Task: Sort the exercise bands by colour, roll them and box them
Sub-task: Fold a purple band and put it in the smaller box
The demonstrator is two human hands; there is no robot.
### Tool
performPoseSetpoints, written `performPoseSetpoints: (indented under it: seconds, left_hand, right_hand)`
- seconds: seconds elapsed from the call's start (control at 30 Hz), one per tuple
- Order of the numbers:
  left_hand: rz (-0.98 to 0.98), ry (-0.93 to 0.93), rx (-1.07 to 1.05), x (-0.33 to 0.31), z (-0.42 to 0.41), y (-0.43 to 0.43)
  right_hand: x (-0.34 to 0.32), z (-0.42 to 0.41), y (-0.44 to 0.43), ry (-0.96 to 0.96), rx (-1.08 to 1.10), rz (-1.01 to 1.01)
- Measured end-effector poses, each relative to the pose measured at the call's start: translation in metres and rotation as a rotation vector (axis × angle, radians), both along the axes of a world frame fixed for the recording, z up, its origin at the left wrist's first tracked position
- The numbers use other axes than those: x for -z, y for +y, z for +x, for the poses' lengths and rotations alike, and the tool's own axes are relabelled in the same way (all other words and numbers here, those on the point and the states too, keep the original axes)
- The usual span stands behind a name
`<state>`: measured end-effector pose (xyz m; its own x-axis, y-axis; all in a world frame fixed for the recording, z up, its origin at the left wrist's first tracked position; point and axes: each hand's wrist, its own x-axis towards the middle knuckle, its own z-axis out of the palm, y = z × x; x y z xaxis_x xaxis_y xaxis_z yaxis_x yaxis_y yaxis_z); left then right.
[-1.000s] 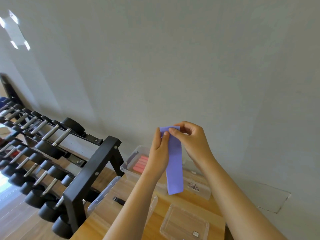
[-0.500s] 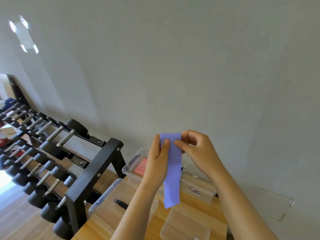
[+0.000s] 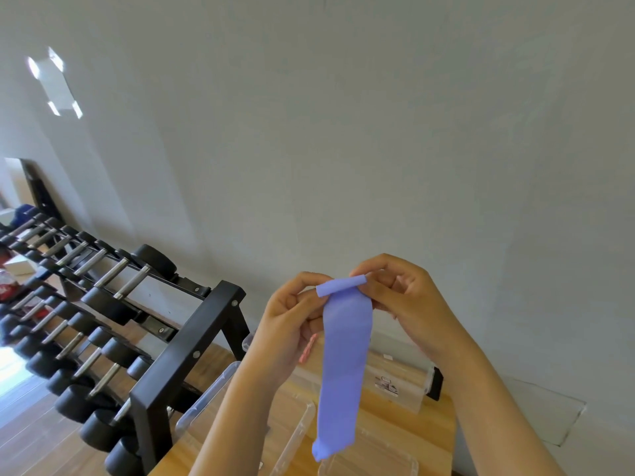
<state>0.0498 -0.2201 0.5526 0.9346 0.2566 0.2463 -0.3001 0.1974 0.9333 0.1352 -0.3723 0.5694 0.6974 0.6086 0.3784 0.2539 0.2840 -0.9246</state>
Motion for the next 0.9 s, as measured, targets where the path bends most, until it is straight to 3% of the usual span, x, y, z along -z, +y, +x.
performPoseSetpoints:
  seconds: [0.17,0.4,0.67,0.9]
  left_hand:
    - [-0.045,-0.005,-0.005,0.0032,-0.0004,0.0000]
    - [-0.040,-0.056,0.026,0.0046,0.0013,0.0009]
    - [0.365,-0.056,-0.234,0.0003,-0.0012,0.0005]
    - [0.576,-0.046,-0.273,-0.0010,-0.0021,0.0002]
  right_hand:
    - [0.0035,-0.0032,-0.0033,0.110,-0.068,0.053]
    - [0.0026,-0.0026,-0.0089,0.091,-0.067,-0.012]
    - [0.0007,-0.0025,-0.0081,-0.101,0.108,-0.220]
    - [0.0021,-0.0018,-0.0084,-0.158,0.172,-0.300]
